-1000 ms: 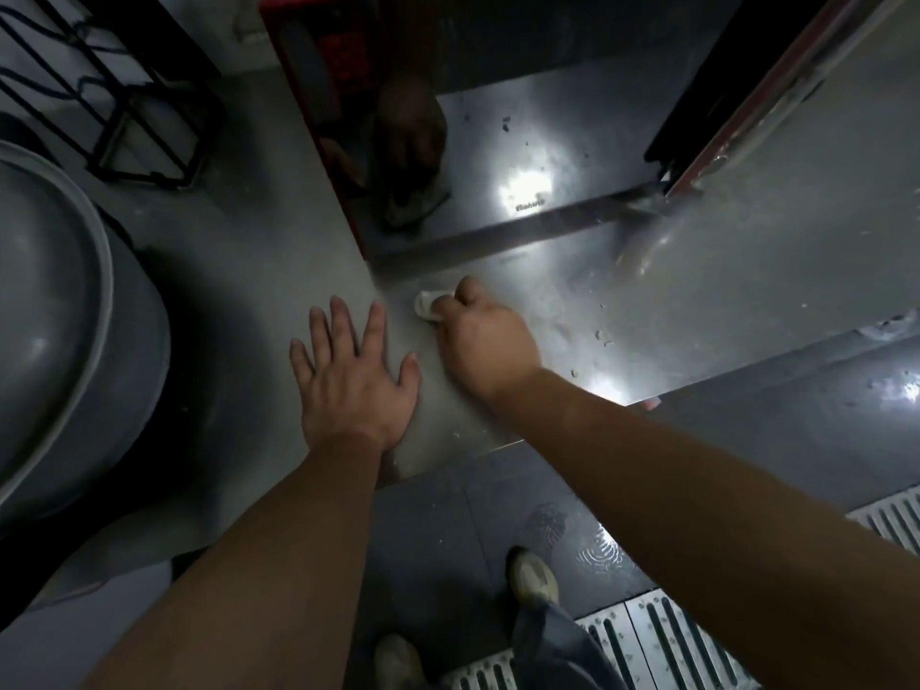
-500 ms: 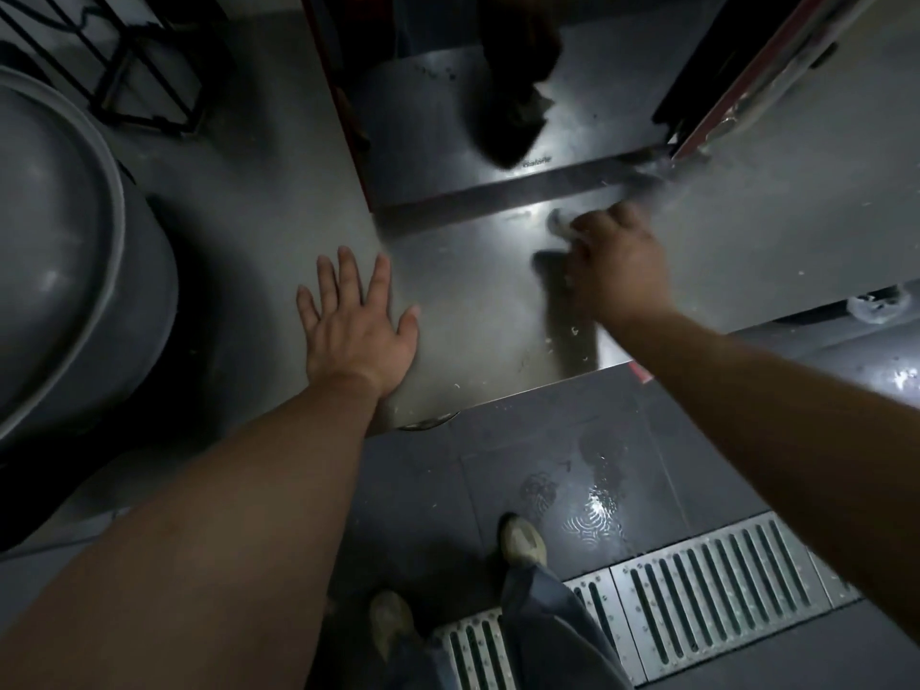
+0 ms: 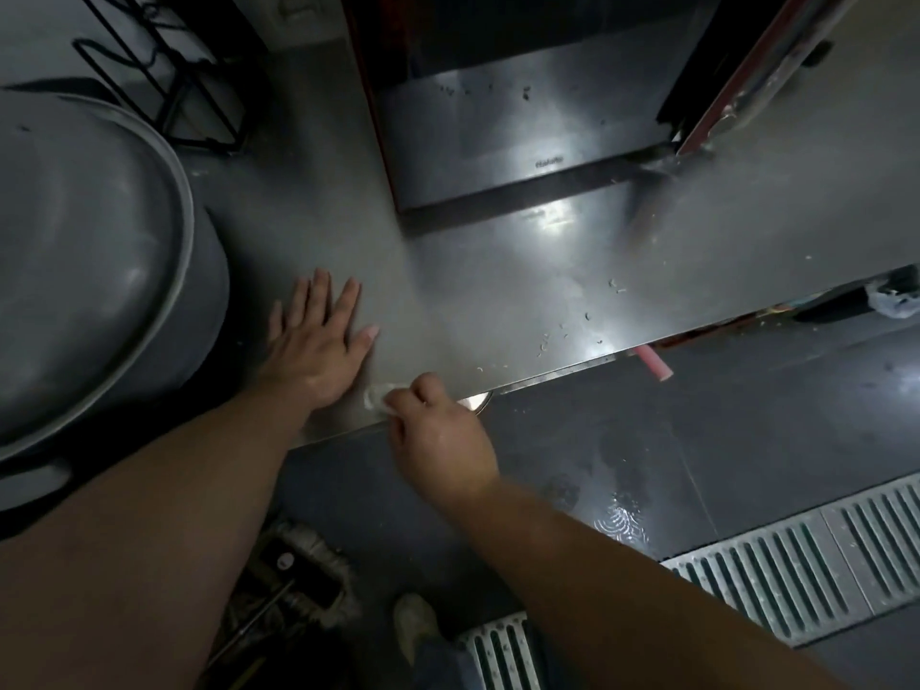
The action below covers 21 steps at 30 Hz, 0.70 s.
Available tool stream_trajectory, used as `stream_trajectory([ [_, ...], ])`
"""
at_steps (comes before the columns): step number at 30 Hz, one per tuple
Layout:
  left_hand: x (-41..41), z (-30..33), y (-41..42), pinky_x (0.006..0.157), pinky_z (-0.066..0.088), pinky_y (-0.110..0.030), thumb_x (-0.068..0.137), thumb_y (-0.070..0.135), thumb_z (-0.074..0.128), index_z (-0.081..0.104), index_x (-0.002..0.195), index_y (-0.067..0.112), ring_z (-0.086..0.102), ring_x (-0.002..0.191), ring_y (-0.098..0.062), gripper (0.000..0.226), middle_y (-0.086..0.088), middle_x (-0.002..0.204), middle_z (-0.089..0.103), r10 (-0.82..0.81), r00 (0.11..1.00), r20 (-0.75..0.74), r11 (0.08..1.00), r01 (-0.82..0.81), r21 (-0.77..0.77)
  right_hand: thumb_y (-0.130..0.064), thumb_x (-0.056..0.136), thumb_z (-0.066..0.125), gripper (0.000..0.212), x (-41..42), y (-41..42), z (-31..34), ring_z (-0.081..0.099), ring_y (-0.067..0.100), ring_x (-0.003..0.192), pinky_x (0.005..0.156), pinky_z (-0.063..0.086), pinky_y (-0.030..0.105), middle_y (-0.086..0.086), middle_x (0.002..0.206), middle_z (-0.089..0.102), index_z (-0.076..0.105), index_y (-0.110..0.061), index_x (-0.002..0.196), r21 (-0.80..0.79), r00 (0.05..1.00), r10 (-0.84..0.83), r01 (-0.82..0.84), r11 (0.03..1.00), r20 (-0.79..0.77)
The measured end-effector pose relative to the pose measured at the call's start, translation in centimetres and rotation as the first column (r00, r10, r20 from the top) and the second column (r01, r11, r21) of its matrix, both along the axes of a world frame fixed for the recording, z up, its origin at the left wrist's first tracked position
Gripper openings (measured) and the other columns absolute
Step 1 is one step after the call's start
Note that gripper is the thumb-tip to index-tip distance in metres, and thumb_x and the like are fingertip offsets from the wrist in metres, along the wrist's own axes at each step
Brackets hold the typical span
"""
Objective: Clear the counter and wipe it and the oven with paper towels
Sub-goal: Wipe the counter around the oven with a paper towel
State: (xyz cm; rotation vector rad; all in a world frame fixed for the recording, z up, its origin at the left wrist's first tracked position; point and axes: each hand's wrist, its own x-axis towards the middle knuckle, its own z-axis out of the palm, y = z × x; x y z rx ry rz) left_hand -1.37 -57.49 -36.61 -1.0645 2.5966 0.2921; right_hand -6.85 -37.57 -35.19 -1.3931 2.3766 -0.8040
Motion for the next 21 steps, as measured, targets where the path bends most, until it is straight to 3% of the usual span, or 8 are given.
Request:
stream_trajectory([
  [3,0.3,0.2,-0.3,0.123,-0.01,-0.046,0.097,0.069,0.013,-0.012,0.156,0.043,-0.022,0.151,-0.018,0.07,0.004,0.165,-0.024,-0.004,1.0,0.027,1.0,0.004,0.012,-0.014,0.078,0.072,0.023,-2.7,0.4,-1.0,0.056,0.038,0.048,0.039,0.049,0.04,0.012,0.09,0.053,0.067,-0.014,0.1,0.059,0.997,-0.022,0.027,0.998,-0.078],
  [6,0.4,0.3,0.2,0.122,-0.013,-0.047,0.096,0.07,0.011,-0.016,0.154,0.044,-0.027,0.149,-0.017,0.069,0.006,0.164,-0.027,0.004,0.999,0.033,0.999,-0.005,0.033,-0.016,0.081,0.063,0.022,-7.7,1.9,-1.1,0.057,0.04,0.051,0.043,0.05,0.042,0.015,0.091,0.055,0.068,-0.011,0.101,0.072,0.984,-0.082,0.094,0.993,-0.157],
  [12,-0.7,1.0,1.5,0.12,-0.013,-0.053,0.096,0.07,0.012,-0.016,0.155,0.04,-0.028,0.149,-0.02,0.072,0.002,0.164,-0.027,0.101,0.993,0.066,0.993,-0.104,0.052,-0.016,0.091,0.057,0.02,-21.0,4.8,0.6,0.061,0.047,0.078,0.066,0.048,0.045,0.022,0.107,0.053,0.062,-0.005,0.107,0.164,0.911,-0.28,0.339,0.926,-0.302],
  [15,-3.4,1.3,4.0,0.122,-0.007,-0.055,0.096,0.069,0.018,-0.003,0.16,0.023,-0.018,0.152,-0.023,0.082,-0.008,0.167,-0.014,0.235,0.972,-0.005,0.972,-0.235,0.027,-0.026,0.095,0.056,0.028,-24.6,4.5,2.1,0.06,0.048,0.089,0.076,0.048,0.046,0.023,0.113,0.051,0.062,-0.004,0.112,0.227,0.888,-0.352,0.424,0.877,-0.297],
  [17,-5.4,1.1,5.9,0.122,-0.004,-0.055,0.097,0.066,0.019,0.004,0.16,0.019,-0.016,0.153,-0.024,0.08,-0.009,0.167,-0.01,0.223,0.972,-0.074,0.975,-0.224,0.001,-0.027,0.092,0.06,0.028,-24.4,3.7,3.2,0.06,0.048,0.086,0.073,0.047,0.045,0.023,0.109,0.053,0.064,-0.005,0.108,0.151,0.897,-0.351,0.4,0.904,-0.269],
  [21,-8.4,0.7,8.4,0.12,-0.011,-0.054,0.099,0.062,0.015,0.006,0.16,0.028,-0.022,0.151,-0.025,0.071,-0.006,0.167,-0.015,0.074,0.992,-0.102,0.994,-0.082,-0.078,-0.015,0.083,0.063,0.023,-19.5,2.3,4.0,0.06,0.041,0.067,0.058,0.049,0.041,0.017,0.099,0.056,0.068,-0.01,0.104,-0.077,0.939,-0.244,0.232,0.97,-0.242],
])
